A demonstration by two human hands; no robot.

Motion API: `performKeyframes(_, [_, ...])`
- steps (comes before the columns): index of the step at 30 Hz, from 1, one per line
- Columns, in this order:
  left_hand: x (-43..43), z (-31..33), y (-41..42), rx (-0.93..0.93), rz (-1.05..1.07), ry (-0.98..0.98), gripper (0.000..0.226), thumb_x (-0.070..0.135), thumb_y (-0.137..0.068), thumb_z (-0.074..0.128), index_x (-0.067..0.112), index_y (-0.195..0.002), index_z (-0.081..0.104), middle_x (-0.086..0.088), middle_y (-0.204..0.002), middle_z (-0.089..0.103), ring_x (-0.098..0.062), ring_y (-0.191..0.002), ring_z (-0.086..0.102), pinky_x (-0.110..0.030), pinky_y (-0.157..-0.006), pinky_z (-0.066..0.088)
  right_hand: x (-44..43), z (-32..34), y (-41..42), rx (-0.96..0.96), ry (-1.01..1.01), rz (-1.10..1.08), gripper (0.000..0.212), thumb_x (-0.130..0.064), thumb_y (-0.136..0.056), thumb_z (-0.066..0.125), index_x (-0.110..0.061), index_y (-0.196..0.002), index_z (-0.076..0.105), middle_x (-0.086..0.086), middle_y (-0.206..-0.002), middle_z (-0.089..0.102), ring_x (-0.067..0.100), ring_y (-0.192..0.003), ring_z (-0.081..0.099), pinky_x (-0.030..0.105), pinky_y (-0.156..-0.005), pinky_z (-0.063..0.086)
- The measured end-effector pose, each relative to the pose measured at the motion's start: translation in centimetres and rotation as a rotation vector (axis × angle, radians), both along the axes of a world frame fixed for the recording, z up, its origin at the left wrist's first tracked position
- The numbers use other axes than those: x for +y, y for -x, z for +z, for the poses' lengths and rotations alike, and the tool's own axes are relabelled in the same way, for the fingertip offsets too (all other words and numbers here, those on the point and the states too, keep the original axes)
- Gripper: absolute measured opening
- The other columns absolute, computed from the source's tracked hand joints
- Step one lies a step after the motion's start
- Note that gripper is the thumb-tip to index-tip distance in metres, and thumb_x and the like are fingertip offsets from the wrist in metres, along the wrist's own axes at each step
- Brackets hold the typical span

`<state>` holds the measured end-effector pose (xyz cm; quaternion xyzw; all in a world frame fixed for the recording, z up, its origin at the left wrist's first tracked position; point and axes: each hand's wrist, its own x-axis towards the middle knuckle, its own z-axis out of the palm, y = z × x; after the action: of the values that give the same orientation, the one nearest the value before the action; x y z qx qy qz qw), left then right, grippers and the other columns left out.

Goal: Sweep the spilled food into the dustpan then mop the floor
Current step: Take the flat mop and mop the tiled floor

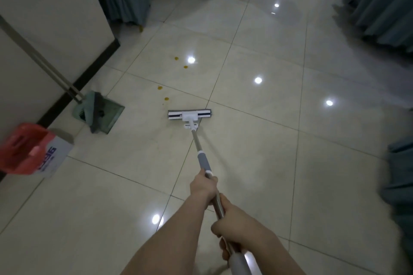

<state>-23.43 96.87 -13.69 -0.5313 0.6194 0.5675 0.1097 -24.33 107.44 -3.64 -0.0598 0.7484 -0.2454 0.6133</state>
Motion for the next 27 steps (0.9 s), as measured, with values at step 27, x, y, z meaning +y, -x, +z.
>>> performKeyframes(27, [20.7, 1.0, -46.2, -0.024, 0.030, -0.035, 0.036, 0.029, -0.092, 0.052, 0.021, -0.127, 0.054, -0.012, -0.106, 0.063, -0.032, -0.093, 0.062, -0.043, -0.079, 0.059, 20.9, 1.2, -45.6, -0.139, 0.019, -0.124, 0.065, 0.006, -0.084, 0.042, -0.051, -0.116, 0.036, 0.011, -0.072, 0.047, 0.017, -0.041, 0.048, 0.029, -0.044, 0.050])
